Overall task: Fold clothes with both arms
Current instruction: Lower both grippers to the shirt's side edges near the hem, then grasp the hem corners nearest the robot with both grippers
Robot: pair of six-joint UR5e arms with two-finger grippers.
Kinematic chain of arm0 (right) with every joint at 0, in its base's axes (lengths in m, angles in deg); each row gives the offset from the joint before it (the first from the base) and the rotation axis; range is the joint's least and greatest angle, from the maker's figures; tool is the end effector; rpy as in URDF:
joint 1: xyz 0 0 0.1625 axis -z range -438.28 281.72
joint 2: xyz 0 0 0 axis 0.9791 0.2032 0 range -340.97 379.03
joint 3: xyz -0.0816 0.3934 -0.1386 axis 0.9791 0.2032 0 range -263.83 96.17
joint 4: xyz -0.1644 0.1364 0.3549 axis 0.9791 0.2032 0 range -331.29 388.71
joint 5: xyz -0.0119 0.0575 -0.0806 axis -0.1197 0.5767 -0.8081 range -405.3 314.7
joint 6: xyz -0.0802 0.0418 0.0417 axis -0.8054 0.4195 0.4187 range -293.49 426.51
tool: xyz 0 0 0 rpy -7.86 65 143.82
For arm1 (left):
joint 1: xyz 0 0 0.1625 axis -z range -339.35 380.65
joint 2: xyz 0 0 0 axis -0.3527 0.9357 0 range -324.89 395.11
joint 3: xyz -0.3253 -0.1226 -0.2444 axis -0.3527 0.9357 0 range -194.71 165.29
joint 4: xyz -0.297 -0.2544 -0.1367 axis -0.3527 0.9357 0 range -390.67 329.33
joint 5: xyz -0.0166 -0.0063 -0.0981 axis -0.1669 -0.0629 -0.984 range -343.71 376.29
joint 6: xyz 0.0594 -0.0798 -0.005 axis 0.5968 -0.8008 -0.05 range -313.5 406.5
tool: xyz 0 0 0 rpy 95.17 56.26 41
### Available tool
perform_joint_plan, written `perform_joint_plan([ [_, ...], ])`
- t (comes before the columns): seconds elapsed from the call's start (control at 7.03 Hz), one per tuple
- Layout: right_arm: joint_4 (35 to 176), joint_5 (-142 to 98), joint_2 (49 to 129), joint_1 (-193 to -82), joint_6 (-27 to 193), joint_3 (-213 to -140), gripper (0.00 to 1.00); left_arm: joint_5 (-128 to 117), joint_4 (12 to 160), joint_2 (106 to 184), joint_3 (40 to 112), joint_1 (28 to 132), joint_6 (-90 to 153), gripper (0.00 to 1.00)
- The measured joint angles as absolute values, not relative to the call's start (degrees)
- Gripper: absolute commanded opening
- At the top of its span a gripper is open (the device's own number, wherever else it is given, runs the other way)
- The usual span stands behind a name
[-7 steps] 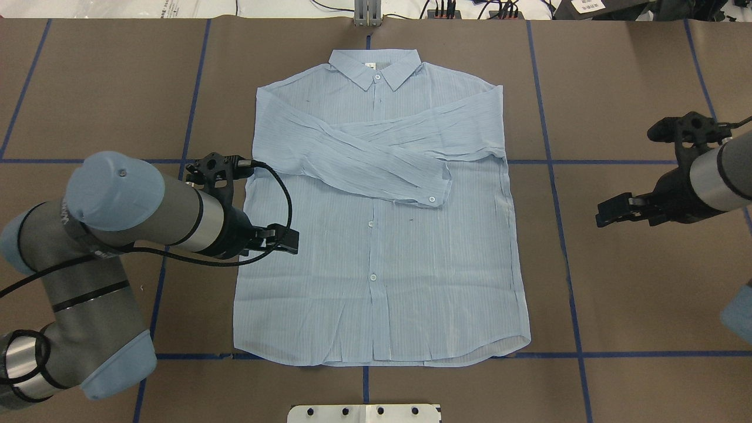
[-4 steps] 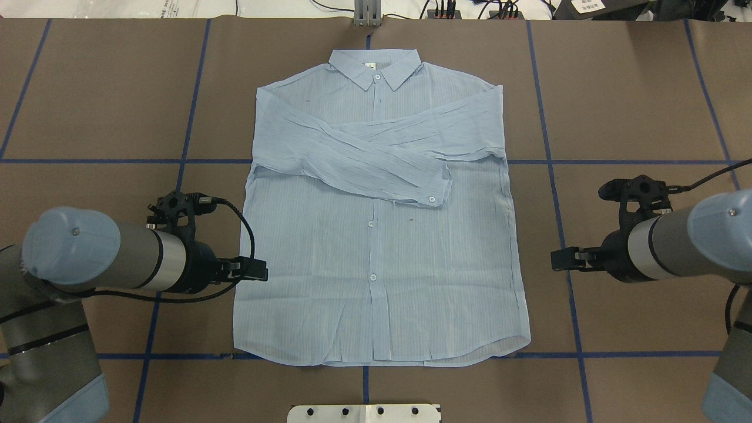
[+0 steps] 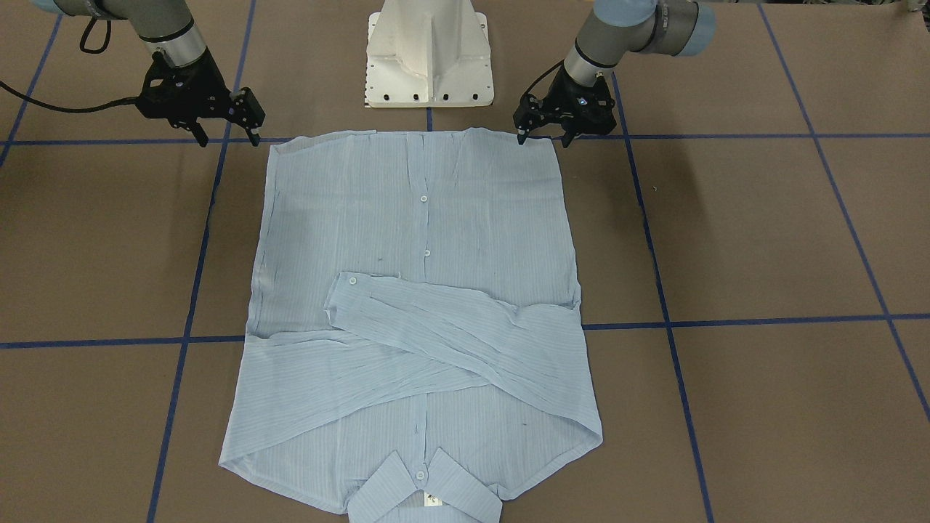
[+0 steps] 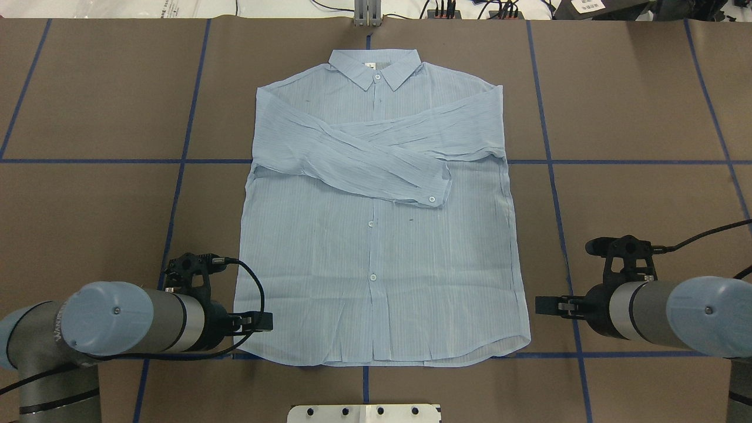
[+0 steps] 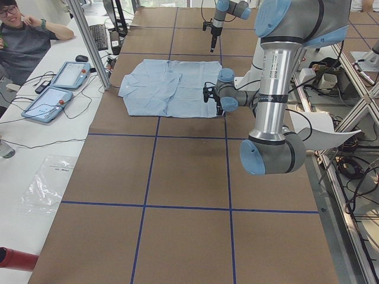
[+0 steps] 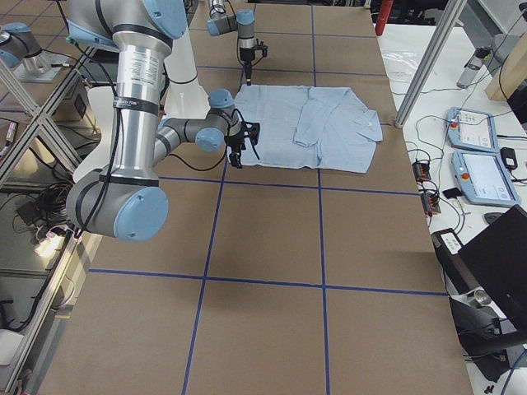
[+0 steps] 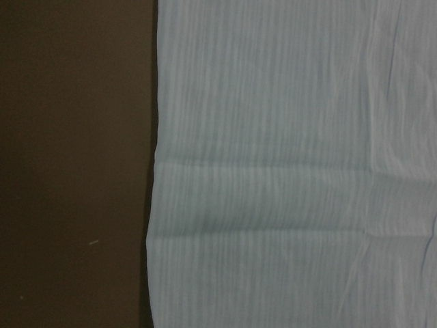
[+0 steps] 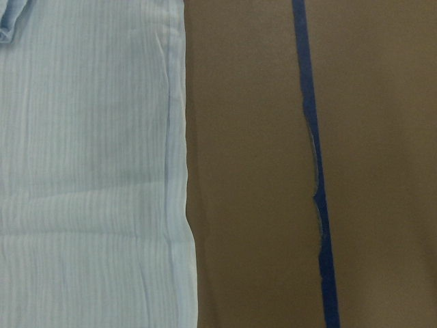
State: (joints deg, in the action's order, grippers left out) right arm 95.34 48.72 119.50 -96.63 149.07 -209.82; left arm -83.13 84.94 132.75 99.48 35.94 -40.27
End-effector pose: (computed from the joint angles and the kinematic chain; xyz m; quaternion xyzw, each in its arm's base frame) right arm -0.3562 -0.2511 0.4017 0.0612 -0.4102 0.0721 0.9071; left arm 0.4768 -0.2517 0.3456 0.0060 0.4843 -0.0525 0.8733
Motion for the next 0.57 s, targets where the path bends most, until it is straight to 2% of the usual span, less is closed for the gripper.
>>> perform_joint_plan([
  [0.14, 95.1, 48.2, 119.7, -96.0, 149.4, -209.8, 1.0, -82.6, 84.1, 132.8, 99.4, 35.3, -41.2, 0.53],
  [0.57, 95.0, 47.9, 119.8, -95.6, 149.6, -209.6, 1.0, -82.4, 83.5, 132.8, 99.0, 34.9, -42.6, 0.52],
])
